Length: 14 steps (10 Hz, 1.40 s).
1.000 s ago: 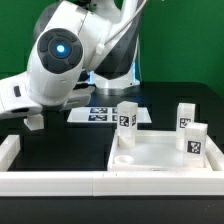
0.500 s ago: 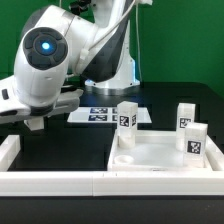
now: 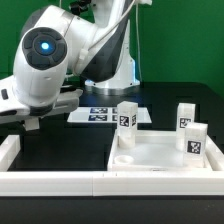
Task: Assemble square table
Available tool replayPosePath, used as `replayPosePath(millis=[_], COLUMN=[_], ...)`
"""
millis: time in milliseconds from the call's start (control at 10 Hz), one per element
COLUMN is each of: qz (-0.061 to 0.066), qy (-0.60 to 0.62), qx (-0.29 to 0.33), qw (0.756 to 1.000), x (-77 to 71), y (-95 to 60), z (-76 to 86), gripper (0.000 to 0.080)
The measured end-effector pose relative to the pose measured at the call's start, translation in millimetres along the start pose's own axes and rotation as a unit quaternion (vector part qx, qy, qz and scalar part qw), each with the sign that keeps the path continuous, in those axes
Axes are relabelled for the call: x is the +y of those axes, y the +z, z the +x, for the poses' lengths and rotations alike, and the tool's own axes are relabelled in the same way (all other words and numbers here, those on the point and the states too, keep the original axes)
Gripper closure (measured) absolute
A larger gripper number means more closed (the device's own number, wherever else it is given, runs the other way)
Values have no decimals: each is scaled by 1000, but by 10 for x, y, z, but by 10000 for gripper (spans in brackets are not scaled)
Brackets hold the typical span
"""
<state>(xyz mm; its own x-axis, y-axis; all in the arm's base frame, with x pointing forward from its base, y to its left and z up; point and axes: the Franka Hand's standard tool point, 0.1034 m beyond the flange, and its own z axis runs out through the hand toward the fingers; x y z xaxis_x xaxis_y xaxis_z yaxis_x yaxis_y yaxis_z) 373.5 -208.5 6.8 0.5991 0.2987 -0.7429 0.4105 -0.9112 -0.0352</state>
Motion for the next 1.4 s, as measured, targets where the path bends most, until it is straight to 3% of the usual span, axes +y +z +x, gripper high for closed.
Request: replayPosePath(millis=[400, 500, 700, 900, 1000, 1300, 1400], qz=[0, 3, 18, 19, 16, 15, 5], qy=[-1, -5, -6, -6, -9, -8, -6], qx=[-1, -4, -5, 17, 34, 40, 77], qw=[1000, 1000, 1000, 1000, 999, 999, 997], x=[-6, -81, -207, -325, -354, -331, -283], y=[-26, -194, -684, -1071, -1193, -1147, -1232], z=[-2, -41, -191, -266, -281, -267, -161], gripper=[511, 509, 509, 509, 509, 509, 509])
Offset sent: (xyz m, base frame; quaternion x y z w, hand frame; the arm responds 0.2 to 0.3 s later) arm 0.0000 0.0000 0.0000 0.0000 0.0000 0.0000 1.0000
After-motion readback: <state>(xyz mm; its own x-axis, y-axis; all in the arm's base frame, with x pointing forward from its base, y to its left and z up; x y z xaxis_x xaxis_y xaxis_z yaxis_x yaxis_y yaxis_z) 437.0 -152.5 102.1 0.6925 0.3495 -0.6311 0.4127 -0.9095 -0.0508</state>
